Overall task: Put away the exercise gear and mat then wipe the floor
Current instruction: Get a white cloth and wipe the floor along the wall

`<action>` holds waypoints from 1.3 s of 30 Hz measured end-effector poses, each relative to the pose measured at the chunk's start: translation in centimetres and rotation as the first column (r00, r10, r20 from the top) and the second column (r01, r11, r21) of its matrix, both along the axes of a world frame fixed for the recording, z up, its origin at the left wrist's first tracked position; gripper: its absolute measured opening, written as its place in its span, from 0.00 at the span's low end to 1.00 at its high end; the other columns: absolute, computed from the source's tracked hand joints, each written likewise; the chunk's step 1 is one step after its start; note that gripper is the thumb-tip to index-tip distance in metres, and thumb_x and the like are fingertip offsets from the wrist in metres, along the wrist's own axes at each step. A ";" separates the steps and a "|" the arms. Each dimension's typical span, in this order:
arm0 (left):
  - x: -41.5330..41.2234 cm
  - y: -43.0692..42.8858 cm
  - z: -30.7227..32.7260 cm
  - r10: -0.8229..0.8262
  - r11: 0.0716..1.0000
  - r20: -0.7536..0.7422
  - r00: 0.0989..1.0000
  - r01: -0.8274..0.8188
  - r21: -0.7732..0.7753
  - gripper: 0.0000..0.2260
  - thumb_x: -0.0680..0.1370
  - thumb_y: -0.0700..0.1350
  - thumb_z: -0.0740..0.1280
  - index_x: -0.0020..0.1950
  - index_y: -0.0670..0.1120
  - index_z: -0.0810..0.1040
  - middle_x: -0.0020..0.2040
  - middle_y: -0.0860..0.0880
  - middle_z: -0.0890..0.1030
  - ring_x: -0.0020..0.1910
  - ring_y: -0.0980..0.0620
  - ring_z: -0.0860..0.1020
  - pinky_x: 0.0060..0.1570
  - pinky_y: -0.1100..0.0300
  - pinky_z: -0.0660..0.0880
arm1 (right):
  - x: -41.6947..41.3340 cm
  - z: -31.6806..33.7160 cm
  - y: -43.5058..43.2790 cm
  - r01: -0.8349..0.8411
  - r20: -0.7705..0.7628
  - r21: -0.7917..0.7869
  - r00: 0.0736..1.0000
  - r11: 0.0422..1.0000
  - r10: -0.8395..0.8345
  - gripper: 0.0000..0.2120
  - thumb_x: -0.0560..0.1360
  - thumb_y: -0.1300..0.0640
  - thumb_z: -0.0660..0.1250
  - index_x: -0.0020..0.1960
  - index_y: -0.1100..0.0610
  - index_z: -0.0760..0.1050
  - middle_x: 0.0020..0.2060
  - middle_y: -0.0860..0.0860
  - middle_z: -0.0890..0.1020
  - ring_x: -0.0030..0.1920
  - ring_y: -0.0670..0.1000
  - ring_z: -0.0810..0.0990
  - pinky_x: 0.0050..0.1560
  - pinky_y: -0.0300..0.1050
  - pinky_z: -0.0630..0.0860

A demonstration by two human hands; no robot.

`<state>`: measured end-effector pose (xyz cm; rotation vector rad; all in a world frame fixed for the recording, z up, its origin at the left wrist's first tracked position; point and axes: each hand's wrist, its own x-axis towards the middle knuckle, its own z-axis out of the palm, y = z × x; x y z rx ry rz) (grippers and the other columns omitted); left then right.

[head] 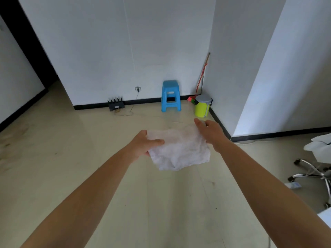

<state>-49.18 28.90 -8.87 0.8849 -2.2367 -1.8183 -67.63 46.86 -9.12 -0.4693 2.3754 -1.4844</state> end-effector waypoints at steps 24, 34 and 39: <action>-54.1 -39.6 -1.6 0.078 0.916 0.035 0.996 -0.057 -0.398 0.07 0.76 0.51 0.70 0.51 0.50 0.78 0.50 0.51 0.80 0.48 0.49 0.78 0.43 0.60 0.72 | -54.9 -2.5 -36.7 -0.275 0.029 0.035 0.961 0.961 0.274 0.17 0.76 0.54 0.73 0.64 0.50 0.77 0.47 0.52 0.85 0.45 0.46 0.82 0.46 0.39 0.75; -75.4 -61.3 -4.5 -0.143 0.646 0.354 0.924 0.358 -0.674 0.09 0.73 0.43 0.71 0.52 0.48 0.76 0.53 0.50 0.74 0.44 0.56 0.72 0.35 0.69 0.65 | -75.8 -4.5 -58.6 -0.250 -0.065 0.005 0.966 0.968 0.250 0.11 0.81 0.62 0.64 0.57 0.52 0.82 0.48 0.45 0.79 0.47 0.51 0.78 0.47 0.46 0.78; -87.2 -70.9 -1.6 -0.144 0.775 0.178 0.974 0.222 -0.591 0.05 0.75 0.44 0.69 0.49 0.44 0.80 0.44 0.49 0.81 0.41 0.52 0.76 0.38 0.65 0.70 | -86.4 -1.6 -63.8 -0.155 -0.049 0.085 0.986 0.984 0.160 0.13 0.79 0.64 0.65 0.61 0.54 0.81 0.49 0.50 0.83 0.45 0.46 0.80 0.47 0.37 0.74</action>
